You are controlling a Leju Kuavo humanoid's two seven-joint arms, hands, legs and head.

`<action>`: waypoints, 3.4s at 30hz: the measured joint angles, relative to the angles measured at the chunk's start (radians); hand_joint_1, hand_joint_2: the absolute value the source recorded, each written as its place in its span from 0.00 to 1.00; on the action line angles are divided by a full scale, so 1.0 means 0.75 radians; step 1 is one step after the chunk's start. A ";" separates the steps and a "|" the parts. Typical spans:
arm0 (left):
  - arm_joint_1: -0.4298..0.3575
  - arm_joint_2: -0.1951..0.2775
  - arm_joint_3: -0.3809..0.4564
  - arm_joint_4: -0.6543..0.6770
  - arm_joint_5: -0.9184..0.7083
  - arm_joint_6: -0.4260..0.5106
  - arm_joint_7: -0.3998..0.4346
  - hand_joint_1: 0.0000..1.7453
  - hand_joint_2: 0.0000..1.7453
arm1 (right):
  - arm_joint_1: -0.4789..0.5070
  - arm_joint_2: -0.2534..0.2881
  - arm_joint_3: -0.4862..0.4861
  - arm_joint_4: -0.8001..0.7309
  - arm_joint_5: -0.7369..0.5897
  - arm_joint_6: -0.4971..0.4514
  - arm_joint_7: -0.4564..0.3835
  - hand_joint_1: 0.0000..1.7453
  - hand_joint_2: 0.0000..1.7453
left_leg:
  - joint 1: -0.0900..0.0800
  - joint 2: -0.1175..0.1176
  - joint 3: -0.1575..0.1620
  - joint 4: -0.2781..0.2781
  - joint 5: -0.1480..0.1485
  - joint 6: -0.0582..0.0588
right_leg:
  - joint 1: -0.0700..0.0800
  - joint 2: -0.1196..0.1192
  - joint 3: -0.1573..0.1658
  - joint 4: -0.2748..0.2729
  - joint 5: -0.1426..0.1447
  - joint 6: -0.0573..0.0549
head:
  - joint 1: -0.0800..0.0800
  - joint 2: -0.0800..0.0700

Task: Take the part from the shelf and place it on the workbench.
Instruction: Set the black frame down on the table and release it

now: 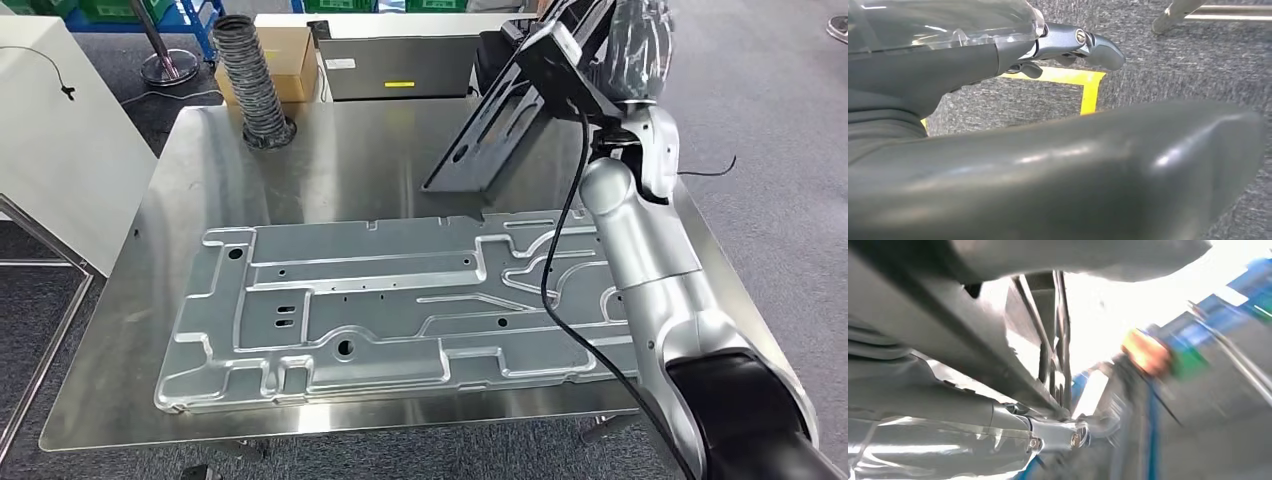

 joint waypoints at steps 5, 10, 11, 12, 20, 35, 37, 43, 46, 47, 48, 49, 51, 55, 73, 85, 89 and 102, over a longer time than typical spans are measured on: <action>0.004 -0.002 0.010 0.000 -0.015 0.007 0.016 0.00 0.00 | -0.142 0.004 0.003 0.191 0.166 0.098 0.191 0.00 0.00 | -0.001 0.000 -0.031 0.059 -0.043 -0.032 | -0.009 -0.009 0.006 -0.031 0.012 -0.029 | 0.000 0.000; 0.004 -0.004 0.012 0.000 -0.019 0.010 0.022 0.00 0.00 | -0.196 0.012 0.004 0.277 0.180 0.131 0.217 0.00 0.00 | 0.009 0.001 -0.182 0.385 -0.164 -0.050 | -0.009 -0.006 0.011 -0.031 0.009 -0.039 | -0.001 0.000; 0.003 -0.004 0.012 0.000 -0.020 0.010 0.023 0.00 0.00 | -0.200 0.013 0.004 0.287 0.181 0.135 0.220 0.00 0.00 | 0.010 0.002 -0.165 0.340 -0.126 -0.050 | -0.009 -0.005 0.014 -0.028 0.006 -0.037 | -0.001 0.000; 0.002 -0.004 0.012 0.000 -0.021 0.010 0.023 0.00 0.00 | -0.206 0.014 0.004 0.296 0.184 0.139 0.225 0.00 0.00 | 0.011 0.002 -0.127 0.252 -0.072 -0.050 | -0.010 -0.004 0.016 -0.024 0.001 -0.033 | -0.001 0.000; -0.002 -0.007 0.014 0.000 -0.034 0.010 0.031 0.00 0.00 | -0.290 0.019 -0.002 0.358 0.199 0.218 0.262 0.00 0.00 | 0.010 0.001 -0.025 0.014 0.008 0.001 | -0.006 -0.001 -0.020 0.047 -0.048 0.016 | 0.002 0.000; -0.030 -0.019 0.016 0.000 -0.064 -0.004 0.070 0.00 0.00 | -0.597 0.063 -0.027 0.642 0.246 0.878 0.543 0.00 0.00 | 0.001 -0.001 -0.037 0.042 -0.021 -0.028 | -0.002 -0.003 -0.011 -0.022 0.020 -0.029 | 0.000 0.000; -0.033 -0.018 0.016 0.000 -0.066 -0.009 0.072 0.00 0.00 | -0.646 0.080 -0.039 0.701 0.239 0.944 0.589 0.00 0.00 | 0.005 0.000 -0.090 0.171 -0.098 -0.042 | -0.005 -0.007 -0.006 -0.031 0.023 -0.037 | -0.002 0.000; -0.028 -0.017 0.017 0.000 -0.067 -0.013 0.073 0.00 0.00 | -0.718 0.095 -0.069 0.808 0.238 0.996 0.637 0.00 0.00 | 0.027 0.003 -0.097 0.204 -0.058 -0.070 | -0.009 -0.006 -0.004 -0.013 0.011 -0.027 | -0.004 0.000; -0.027 -0.019 0.018 0.000 -0.067 -0.016 0.070 0.00 0.00 | -0.748 0.100 -0.079 0.830 0.240 1.000 0.638 0.00 0.00 | 0.025 0.002 -0.017 0.042 -0.017 -0.055 | -0.006 0.000 -0.017 0.011 0.000 -0.006 | -0.006 0.000; -0.026 -0.020 0.018 0.000 -0.067 -0.017 0.069 0.00 0.00 | -0.754 0.100 -0.081 0.838 0.241 1.002 0.638 0.00 0.00 | 0.022 0.001 -0.015 0.038 -0.021 -0.044 | -0.004 0.002 -0.020 0.012 0.001 0.000 | -0.006 0.000; -0.025 -0.021 0.018 0.000 -0.067 -0.017 0.069 0.00 0.00 | -0.756 0.100 -0.083 0.844 0.241 1.002 0.637 0.00 0.00 | 0.022 0.000 -0.017 0.038 -0.019 -0.032 | -0.005 0.002 -0.021 0.011 0.002 0.006 | -0.006 0.000; -0.025 -0.021 0.018 0.000 -0.067 -0.018 0.068 0.00 0.00 | -0.758 0.100 -0.084 0.848 0.242 1.002 0.636 0.00 0.00 | 0.023 0.000 -0.016 0.034 -0.016 -0.023 | -0.007 0.002 -0.020 0.014 -0.002 0.012 | -0.005 0.000; -0.025 -0.022 0.019 0.000 -0.067 -0.020 0.068 0.00 0.00 | -0.765 0.099 -0.088 0.856 0.244 1.001 0.628 0.00 0.00 | 0.026 0.000 -0.013 0.026 -0.010 -0.006 | -0.011 0.002 -0.048 0.082 -0.050 0.024 | -0.002 0.000; -0.023 -0.022 0.019 0.000 -0.071 -0.028 0.067 0.00 0.00 | -0.768 0.096 -0.098 0.875 0.246 1.000 0.607 0.00 0.00 | 0.022 0.001 -0.012 0.023 -0.009 0.005 | -0.013 0.002 -0.189 0.382 -0.171 0.035 | 0.001 0.000; -0.030 -0.031 0.020 0.000 -0.079 -0.030 0.070 0.00 0.00 | -0.741 0.097 -0.103 0.902 0.247 0.956 0.506 0.00 0.00 | 0.021 0.003 -0.111 0.250 -0.085 -0.058 | -0.004 0.001 0.007 -0.029 0.019 -0.035 | -0.002 0.000; 0.016 -0.037 0.093 0.000 -0.010 -0.030 0.005 0.00 0.00 | -0.384 0.080 -0.122 0.342 -0.400 0.434 -0.129 0.00 0.00 | 0.023 -0.006 0.006 0.002 -0.003 0.007 | -0.006 0.004 -0.161 0.336 -0.157 0.033 | 0.009 0.000; 0.038 -0.044 0.123 0.000 -0.002 -0.031 -0.018 0.00 0.00 | -0.032 -0.003 -0.097 -0.058 -0.721 0.236 -0.275 0.00 0.00 | 0.017 -0.015 0.012 0.002 -0.006 0.009 | 0.001 0.004 -0.088 0.155 -0.042 0.009 | 0.010 0.000; 0.056 -0.048 0.183 0.000 -0.003 -0.037 -0.055 0.00 0.00 | 0.704 -0.103 -0.035 -0.842 -0.806 0.117 -0.431 0.00 0.00 | 0.011 0.000 -0.125 0.356 -0.199 -0.051 | 0.005 -0.003 0.018 -0.051 0.024 -0.049 | 0.012 0.000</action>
